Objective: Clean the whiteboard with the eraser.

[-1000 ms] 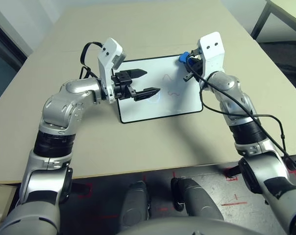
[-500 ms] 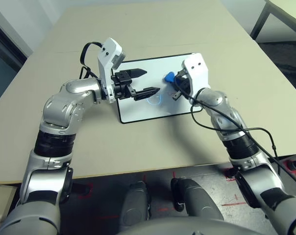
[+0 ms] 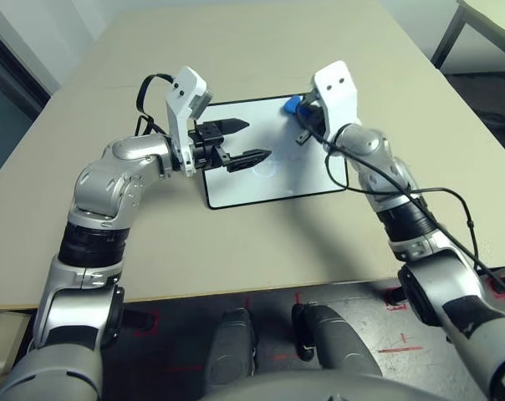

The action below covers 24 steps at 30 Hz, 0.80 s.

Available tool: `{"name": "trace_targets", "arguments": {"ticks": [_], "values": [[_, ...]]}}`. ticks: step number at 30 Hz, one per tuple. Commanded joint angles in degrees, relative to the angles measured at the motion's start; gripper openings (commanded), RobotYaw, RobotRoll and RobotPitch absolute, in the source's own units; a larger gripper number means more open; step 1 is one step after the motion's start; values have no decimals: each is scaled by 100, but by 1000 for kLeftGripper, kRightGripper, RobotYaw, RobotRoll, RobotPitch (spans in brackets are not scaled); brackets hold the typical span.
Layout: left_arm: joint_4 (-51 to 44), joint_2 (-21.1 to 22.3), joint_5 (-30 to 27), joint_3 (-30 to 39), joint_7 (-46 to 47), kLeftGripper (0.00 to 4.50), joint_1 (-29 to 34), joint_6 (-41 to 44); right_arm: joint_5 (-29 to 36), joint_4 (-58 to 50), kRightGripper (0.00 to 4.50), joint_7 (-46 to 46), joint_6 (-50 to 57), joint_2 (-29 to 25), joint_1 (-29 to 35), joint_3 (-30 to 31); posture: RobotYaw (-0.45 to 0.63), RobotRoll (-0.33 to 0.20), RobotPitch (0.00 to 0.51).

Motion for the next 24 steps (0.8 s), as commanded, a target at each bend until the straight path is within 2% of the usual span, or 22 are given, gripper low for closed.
{"name": "trace_targets", "arguments": {"ticks": [1,5,10,15,24], "values": [[-24,45,77,-63,-25,4500,46,-24,-69,-106,637,249,59,48,315,303,33,0,123],[-34,60,64,-65,-36,4500,36,0,-103,-523,636,732,377,-3,807,761,30,0,130],[-42,60,50,-77,-41,4500,32,23,-185,-734,635,990,638,-81,1065,996,28,0,134],[-29,58,53,-80,-44,4500,19,19,-253,-623,635,841,605,-110,954,799,28,0,135],[8,31,67,-102,-51,4500,19,-9,-231,-236,620,65,330,-92,274,78,21,0,137]]}}
